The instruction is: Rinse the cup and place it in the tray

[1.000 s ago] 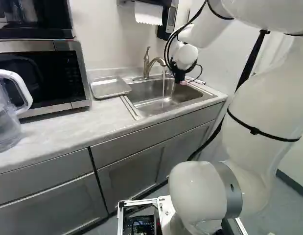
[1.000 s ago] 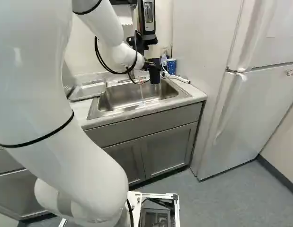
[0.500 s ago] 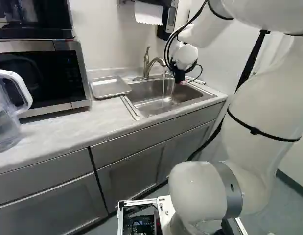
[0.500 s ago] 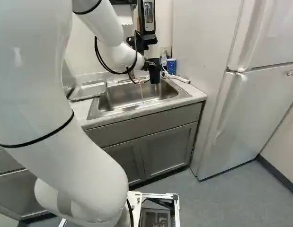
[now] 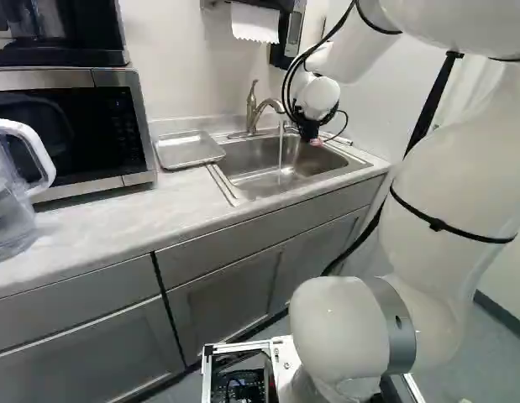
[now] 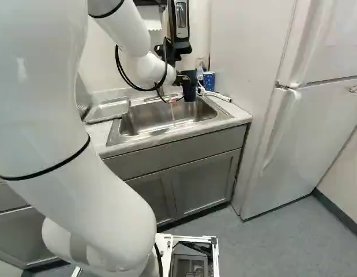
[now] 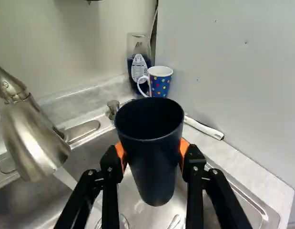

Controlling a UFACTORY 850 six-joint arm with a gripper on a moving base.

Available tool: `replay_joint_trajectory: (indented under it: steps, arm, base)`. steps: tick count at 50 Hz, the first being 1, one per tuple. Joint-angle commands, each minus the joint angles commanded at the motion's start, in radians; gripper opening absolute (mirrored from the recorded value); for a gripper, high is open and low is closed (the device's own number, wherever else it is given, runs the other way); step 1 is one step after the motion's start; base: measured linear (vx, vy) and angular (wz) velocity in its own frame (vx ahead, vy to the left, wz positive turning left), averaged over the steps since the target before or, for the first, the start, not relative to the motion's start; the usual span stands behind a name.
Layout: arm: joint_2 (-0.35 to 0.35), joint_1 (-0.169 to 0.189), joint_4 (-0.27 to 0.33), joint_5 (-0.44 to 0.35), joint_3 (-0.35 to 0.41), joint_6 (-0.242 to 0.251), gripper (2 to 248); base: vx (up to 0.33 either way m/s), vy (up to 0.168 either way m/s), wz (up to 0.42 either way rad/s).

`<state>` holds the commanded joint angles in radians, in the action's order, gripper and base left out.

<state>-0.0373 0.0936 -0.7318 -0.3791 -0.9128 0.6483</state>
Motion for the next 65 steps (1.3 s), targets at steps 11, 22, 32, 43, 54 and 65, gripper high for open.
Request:
replay_joint_trajectory:
  steps: [11, 22, 32, 43, 54, 65]
  arm:
    - [-0.004, 0.004, 0.000, 0.000, 0.019, 0.000, 124]
    - [-0.017, 0.006, 0.003, -0.017, 0.031, 0.000, 124]
    - [-0.035, 0.006, 0.012, -0.031, 0.035, 0.000, 124]
    - [-0.035, 0.006, 0.038, -0.025, 0.035, 0.000, 124]
    - [-0.035, 0.006, 0.061, -0.017, 0.035, 0.000, 124]
    - [-0.034, 0.006, 0.061, -0.017, 0.036, 0.000, 124]
  base:
    - [0.000, 0.000, 0.000]
    - [0.000, 0.000, 0.000]
    - [0.000, 0.000, 0.000]
    - [0.000, 0.000, 0.000]
    - [0.000, 0.000, 0.000]
    - [0.000, 0.000, 0.000]
